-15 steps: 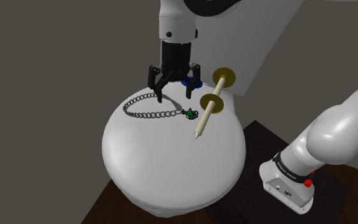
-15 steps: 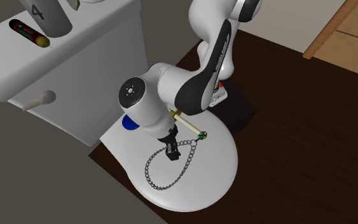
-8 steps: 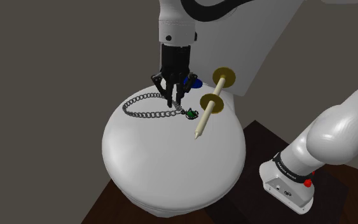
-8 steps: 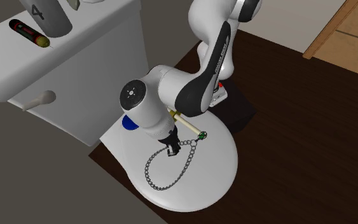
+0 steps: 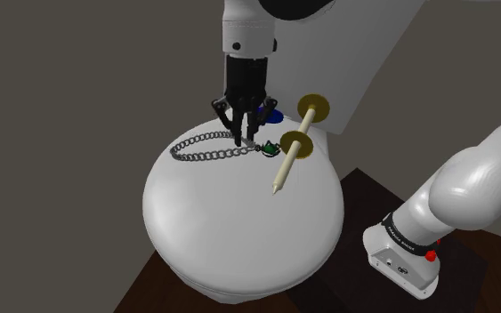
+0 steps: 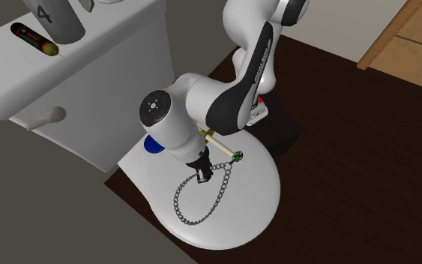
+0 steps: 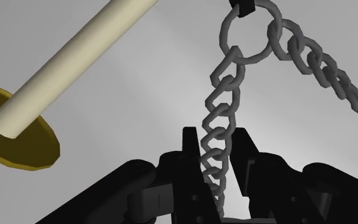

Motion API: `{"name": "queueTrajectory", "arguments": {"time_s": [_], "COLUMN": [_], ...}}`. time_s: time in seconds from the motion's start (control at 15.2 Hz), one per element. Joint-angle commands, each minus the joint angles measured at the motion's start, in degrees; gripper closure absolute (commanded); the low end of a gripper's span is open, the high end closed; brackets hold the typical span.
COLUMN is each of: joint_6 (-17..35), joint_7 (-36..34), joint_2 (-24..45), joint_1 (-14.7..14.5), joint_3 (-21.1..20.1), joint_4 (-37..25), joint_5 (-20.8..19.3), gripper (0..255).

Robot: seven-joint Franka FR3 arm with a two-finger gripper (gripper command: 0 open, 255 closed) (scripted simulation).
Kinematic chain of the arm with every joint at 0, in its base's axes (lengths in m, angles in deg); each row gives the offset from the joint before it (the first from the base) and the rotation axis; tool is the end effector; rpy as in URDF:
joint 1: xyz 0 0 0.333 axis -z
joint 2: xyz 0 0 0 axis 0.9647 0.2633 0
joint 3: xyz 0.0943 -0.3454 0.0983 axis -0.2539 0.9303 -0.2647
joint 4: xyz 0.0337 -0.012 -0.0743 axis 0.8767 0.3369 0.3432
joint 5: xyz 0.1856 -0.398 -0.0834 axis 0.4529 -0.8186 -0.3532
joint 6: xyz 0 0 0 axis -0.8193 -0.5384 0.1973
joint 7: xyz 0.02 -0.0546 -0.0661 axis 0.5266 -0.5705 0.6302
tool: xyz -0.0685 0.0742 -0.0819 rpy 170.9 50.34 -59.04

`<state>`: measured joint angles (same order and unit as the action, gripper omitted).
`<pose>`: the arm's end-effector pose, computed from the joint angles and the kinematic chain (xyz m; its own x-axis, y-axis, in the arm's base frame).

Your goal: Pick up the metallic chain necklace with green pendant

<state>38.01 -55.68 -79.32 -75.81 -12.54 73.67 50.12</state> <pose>0.4459 0.3540 0.5106 0.9145 -0.2958 -0.2762 -0.3153 -0.9486 -0.0282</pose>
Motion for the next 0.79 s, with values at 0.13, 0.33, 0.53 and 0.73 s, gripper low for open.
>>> {"name": "queueTrajectory", "arguments": {"time_s": [0.13, 0.33, 0.53, 0.73], "joint_6": [-2.94, -5.18, -7.41, -9.65], "joint_7": [-0.4, -0.82, -1.3, -1.82], "joint_2": [-0.44, -0.57, -0.57, -0.43], "joint_1": [0.14, 0.23, 0.3, 0.36], "joint_3": [0.24, 0.38, 0.49, 0.57], "joint_4": [-2.57, -4.73, -7.02, -9.43], "joint_5": [0.04, 0.01, -0.06, -0.17], "gripper": [255, 255, 255, 255]}}
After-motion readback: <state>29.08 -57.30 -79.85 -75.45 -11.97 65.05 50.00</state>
